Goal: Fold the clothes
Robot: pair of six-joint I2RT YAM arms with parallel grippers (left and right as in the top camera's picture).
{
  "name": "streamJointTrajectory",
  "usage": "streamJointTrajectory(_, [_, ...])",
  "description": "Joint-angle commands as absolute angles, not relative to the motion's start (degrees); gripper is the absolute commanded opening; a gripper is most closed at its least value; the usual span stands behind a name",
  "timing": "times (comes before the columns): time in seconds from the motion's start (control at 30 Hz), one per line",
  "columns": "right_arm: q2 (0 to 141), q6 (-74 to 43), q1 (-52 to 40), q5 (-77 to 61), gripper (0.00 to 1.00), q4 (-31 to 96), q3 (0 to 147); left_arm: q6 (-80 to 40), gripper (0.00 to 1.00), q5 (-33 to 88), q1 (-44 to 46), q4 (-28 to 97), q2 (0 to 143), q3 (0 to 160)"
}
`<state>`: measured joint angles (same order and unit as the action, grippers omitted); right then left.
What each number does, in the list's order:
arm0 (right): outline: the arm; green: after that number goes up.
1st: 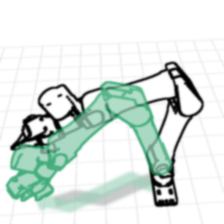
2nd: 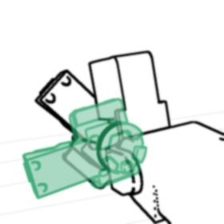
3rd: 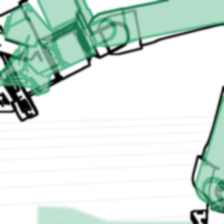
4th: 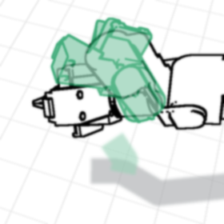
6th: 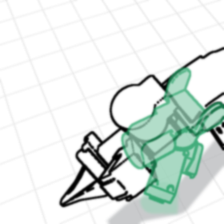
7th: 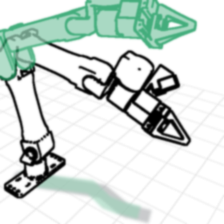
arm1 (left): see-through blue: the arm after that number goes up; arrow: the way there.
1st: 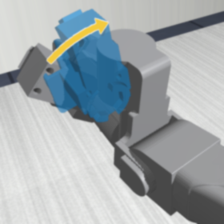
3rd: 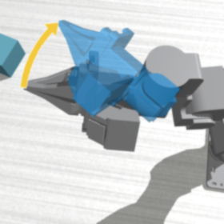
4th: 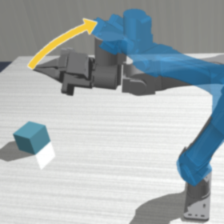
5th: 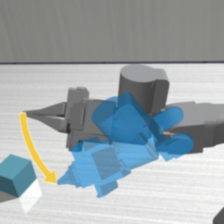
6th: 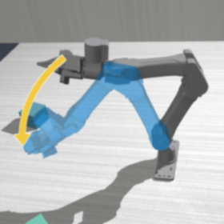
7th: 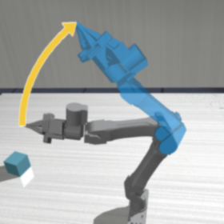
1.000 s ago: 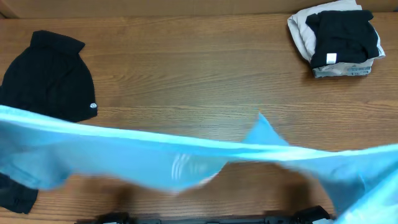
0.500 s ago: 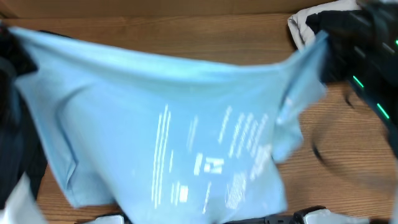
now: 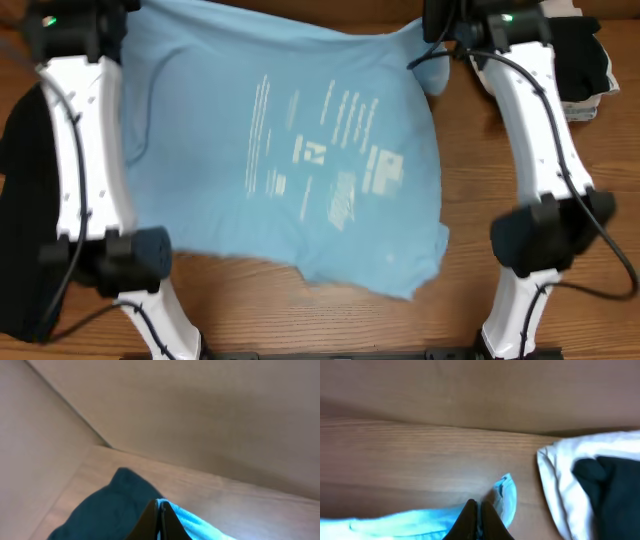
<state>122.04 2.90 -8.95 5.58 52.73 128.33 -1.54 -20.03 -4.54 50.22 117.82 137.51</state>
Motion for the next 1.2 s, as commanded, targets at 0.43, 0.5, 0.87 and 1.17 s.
streamJointTrajectory(0.43, [123.8,1.2,-8.2,-9.4,0.04,70.6,129.4,1.3,0.04,-21.6,-5.0,63.6,125.0,137.7])
streamJointTrajectory(0.5, [123.8,0.5,-8.2,-9.6,0.04,74.7,128.7,1.2,0.04,-21.3,-5.2,67.6,125.1,137.7])
streamJointTrajectory(0.87, [123.8,-2.6,-8.3,-10.6,0.04,93.0,128.5,1.1,0.04,-20.2,-6.3,77.9,125.4,137.7])
streamJointTrajectory(1.17, [123.8,-5.3,-10.5,-10.7,0.04,90.9,114.2,1.1,0.04,-19.3,-6.4,80.7,125.4,136.7])
